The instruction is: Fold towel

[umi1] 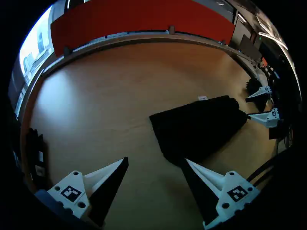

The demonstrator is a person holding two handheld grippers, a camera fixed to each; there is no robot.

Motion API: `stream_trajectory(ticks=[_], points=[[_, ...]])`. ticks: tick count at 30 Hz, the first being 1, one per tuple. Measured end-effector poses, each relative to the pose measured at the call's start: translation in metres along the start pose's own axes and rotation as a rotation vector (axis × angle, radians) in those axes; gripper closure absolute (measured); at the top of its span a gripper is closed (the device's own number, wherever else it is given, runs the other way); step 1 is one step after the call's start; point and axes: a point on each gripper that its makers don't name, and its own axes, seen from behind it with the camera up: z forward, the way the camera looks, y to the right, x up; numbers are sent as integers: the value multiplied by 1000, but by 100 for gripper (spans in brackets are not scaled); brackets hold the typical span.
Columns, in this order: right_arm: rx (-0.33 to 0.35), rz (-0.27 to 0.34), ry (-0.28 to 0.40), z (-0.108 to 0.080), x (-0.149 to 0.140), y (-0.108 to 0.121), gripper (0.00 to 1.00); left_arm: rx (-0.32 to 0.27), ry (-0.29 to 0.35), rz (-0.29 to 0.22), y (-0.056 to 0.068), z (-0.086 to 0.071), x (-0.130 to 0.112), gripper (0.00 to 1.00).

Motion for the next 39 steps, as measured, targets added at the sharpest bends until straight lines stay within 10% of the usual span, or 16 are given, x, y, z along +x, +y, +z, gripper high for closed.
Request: stream_trajectory(ticks=[25,39], points=[[40,-20,-16,-5,-26,-17,8,10,-28,-78,12,-24,-61,0],[60,-45,-39,0,-35,-17,31,31,-32,-114,11,-39,-81,0]])
